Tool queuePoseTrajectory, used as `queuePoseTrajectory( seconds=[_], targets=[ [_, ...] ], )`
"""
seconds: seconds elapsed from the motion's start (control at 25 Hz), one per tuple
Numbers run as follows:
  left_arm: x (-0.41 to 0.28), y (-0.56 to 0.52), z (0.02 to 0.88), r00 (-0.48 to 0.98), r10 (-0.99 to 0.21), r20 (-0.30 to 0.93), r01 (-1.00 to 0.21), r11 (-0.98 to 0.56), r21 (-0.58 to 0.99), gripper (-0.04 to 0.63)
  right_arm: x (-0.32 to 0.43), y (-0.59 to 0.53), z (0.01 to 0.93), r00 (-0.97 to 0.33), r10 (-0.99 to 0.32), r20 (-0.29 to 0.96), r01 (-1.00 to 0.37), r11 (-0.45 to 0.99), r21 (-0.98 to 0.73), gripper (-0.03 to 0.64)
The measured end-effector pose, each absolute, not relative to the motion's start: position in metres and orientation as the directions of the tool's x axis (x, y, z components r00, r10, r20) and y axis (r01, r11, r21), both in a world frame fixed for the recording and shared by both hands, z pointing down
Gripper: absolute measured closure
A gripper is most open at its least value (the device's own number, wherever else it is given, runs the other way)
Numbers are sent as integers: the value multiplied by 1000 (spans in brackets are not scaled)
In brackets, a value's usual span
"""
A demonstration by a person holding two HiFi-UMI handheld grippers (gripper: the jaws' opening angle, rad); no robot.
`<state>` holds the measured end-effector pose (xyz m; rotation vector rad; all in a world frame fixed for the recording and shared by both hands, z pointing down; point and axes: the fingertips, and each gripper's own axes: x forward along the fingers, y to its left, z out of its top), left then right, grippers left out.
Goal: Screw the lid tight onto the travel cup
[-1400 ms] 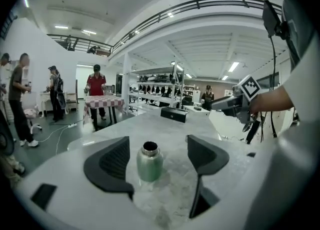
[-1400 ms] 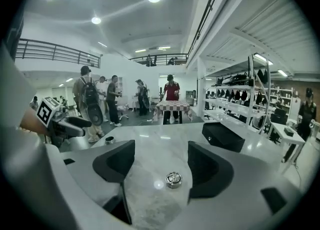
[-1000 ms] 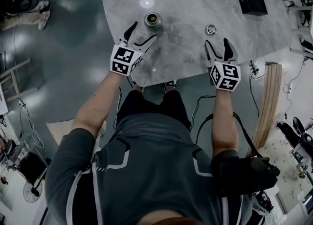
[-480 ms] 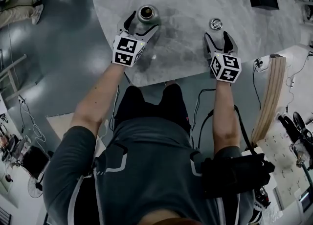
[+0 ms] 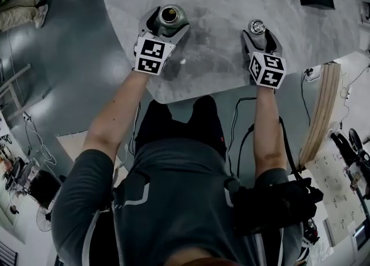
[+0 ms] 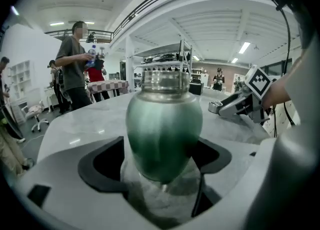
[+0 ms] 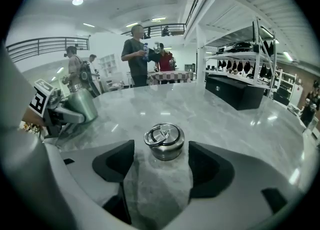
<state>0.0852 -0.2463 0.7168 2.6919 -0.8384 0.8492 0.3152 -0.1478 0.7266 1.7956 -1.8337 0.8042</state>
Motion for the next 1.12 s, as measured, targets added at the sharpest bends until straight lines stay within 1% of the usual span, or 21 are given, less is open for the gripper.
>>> queuePoseTrajectory(
  seconds=[0.64,1.12],
  targets=[
    [104,-254,715,693,-439,572,-533,-846,-4,186,315,-165,723,-62,-730,680,-997,7,-83,290],
    [122,-259,704,747,-415,520,-476,-879,-18,187,318,-172,730,-56,-712,699,-997,9,-71,291]
  ],
)
